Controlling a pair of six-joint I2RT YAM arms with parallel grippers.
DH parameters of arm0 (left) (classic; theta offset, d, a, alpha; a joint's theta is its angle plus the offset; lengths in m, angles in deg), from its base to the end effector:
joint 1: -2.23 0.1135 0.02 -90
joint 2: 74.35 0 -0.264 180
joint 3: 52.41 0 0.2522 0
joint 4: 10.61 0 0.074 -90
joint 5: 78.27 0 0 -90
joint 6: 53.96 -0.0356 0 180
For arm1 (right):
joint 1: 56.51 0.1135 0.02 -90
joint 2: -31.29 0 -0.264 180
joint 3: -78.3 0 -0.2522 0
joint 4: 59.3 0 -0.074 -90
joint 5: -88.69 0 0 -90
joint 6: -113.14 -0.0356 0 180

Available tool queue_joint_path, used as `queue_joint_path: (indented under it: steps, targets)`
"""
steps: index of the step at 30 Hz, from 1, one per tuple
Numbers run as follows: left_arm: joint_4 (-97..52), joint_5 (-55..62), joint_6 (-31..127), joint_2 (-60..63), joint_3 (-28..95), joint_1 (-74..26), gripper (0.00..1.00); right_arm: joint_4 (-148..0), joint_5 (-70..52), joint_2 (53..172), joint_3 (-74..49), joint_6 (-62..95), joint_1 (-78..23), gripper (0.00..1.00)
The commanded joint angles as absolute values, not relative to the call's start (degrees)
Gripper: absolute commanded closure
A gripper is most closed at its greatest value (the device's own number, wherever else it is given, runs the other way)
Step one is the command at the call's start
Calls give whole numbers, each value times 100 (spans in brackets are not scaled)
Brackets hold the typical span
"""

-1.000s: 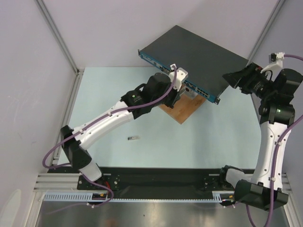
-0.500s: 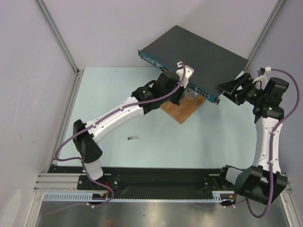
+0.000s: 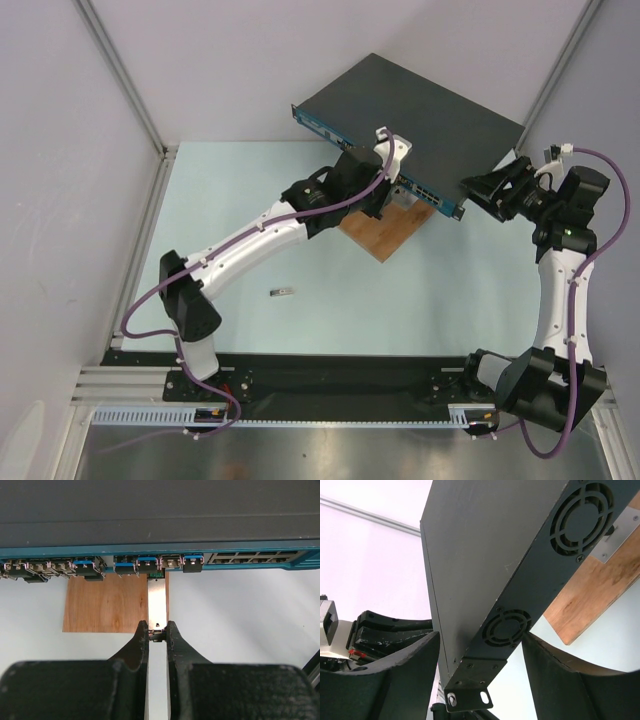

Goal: Insert the plug into the switch port

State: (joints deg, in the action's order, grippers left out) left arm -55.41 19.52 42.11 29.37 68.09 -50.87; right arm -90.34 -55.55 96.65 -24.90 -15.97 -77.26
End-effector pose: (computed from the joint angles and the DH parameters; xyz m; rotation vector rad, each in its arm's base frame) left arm 0.2564 -0.3334 0.3914 0.7558 1.9513 -0.4962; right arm 0.2407 -0.0603 0.3717 0.3346 1.8851 1.1131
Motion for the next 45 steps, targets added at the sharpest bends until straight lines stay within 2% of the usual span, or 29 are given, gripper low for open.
queue_joint_path:
  steps: [1, 6, 13, 31, 45]
  targets:
    - [-5390, 2034, 4351, 2953, 7113, -4963, 100, -8642, -5765, 9730, -2475, -1738, -7594, 29]
    - [-5346, 1823, 4386, 2813, 7060, -4883, 99, -8624, -5782, 9765, -2484, -1738, -7550, 37]
    - [-5047, 1445, 4474, 2505, 6911, -4875, 100, -8580, -5765, 9765, -2519, -1720, -7515, 38]
    - [-5196, 2007, 4615, 2786, 7052, -4796, 100, -8554, -5800, 9774, -2484, -1747, -7506, 38]
    - [-5188, 1691, 4800, 2769, 6832, -4576, 100, -8536, -5835, 9800, -2475, -1738, -7514, 42]
